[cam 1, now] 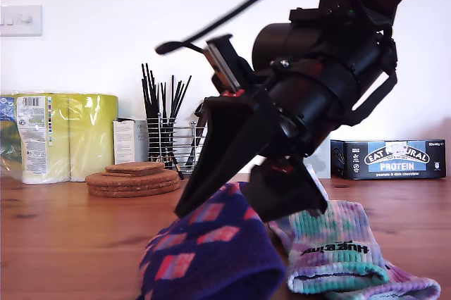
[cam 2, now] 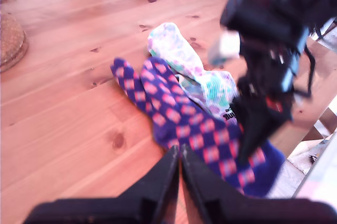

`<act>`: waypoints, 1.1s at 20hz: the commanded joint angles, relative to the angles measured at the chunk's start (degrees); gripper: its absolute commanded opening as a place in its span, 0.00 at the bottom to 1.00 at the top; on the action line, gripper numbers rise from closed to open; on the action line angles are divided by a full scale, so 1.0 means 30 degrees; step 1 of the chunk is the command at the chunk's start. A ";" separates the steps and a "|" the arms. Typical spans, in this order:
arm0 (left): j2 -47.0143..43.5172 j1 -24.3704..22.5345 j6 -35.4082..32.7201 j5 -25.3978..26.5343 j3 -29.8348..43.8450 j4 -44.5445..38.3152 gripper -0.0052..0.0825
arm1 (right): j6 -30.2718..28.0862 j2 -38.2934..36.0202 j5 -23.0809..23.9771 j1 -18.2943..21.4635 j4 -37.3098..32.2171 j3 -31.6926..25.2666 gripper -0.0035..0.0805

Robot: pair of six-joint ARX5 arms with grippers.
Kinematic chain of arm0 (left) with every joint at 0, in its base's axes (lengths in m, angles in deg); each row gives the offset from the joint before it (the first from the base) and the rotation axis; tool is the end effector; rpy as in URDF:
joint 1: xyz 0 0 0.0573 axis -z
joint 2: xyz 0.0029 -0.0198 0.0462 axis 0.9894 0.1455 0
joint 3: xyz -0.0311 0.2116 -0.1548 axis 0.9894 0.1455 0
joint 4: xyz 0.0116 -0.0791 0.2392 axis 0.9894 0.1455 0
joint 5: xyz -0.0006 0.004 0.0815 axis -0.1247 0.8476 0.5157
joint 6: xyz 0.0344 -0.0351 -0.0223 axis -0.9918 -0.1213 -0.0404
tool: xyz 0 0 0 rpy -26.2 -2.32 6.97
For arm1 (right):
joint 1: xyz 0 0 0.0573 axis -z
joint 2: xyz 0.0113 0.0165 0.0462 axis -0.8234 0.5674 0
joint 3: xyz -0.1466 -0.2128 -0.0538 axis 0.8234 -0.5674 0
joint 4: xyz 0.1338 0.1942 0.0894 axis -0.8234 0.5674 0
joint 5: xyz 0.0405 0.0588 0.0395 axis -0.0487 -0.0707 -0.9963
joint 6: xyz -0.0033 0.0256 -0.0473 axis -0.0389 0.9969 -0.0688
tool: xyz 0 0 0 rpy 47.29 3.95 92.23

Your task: Pair up the socks based on colour and pattern, by placing each sock on top of its pair

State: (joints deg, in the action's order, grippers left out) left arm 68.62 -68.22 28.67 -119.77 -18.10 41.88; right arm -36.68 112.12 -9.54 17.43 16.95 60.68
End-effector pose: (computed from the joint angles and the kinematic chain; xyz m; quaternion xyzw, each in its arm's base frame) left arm 0.1036 -0.0407 0.2858 -0.0164 0.2704 -0.3832 0.8831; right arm 0.2311 0.2071 0.1504 0.0825 0.6301 0.4970 0.5909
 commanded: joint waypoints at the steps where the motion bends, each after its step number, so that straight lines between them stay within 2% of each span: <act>1: -0.0036 0.0029 -0.0146 -0.0015 0.0095 -0.0029 0.03 | -0.0080 -0.0321 0.0160 0.0401 0.0321 -0.0036 0.57; 4: -0.0036 0.0029 -0.0153 -0.0007 0.0095 -0.0066 0.03 | -0.1246 -0.1377 0.0925 0.1115 0.1486 -0.0029 0.59; 8: -0.0029 0.0029 -0.0175 0.0000 0.0095 -0.0328 0.03 | -0.2958 -0.4189 0.3126 0.2550 0.3213 -0.0029 0.59; 9: -0.0029 0.0029 -0.0168 -0.0007 0.0095 -0.0539 0.03 | -0.3235 -0.4932 0.3300 0.2732 0.3257 -0.0029 0.55; 10: -0.0022 0.0029 -0.0175 0.0000 0.0095 -0.0823 0.03 | -0.3526 -0.5639 0.3366 0.2805 0.2900 -0.0029 0.44; 12: 0.0408 0.0029 -0.0270 0.0000 0.0095 -0.1858 0.03 | -0.3373 -0.6659 0.4860 0.2798 0.0328 -0.0029 0.03; 13: 0.0772 0.0029 -0.0306 0.0007 0.0095 -0.2477 0.03 | -0.3279 -0.6885 0.6280 0.2703 -0.1515 -0.0029 0.04; 16: 0.2688 0.0029 -0.0364 0.0452 0.0102 -0.5690 0.03 | -0.3067 -0.6914 1.1876 0.2550 -0.7978 -0.0299 0.03; 17: 0.3359 0.0029 -0.0539 0.0765 0.0102 -0.6950 0.03 | -0.3067 -0.6914 1.3121 0.2550 -1.0076 -0.0561 0.03; 19: 0.4466 0.0029 -0.0663 0.1800 0.0102 -0.9326 0.03 | -0.3075 -0.6929 1.4812 0.2980 -1.3719 -0.1392 0.03; 20: 0.4852 0.0029 -0.0721 0.2361 0.0109 -1.0309 0.03 | -0.3075 -0.6965 1.5234 0.3359 -1.4695 -0.1887 0.03; 22: 0.5333 0.0000 -0.0831 0.3534 0.0109 -1.1555 0.03 | -0.3096 -0.7366 1.5030 0.4189 -1.5336 -0.3169 0.03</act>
State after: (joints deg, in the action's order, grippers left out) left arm 84.73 -68.18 26.49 -109.86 -18.29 8.55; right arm -45.93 90.31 35.55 29.32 -29.02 54.29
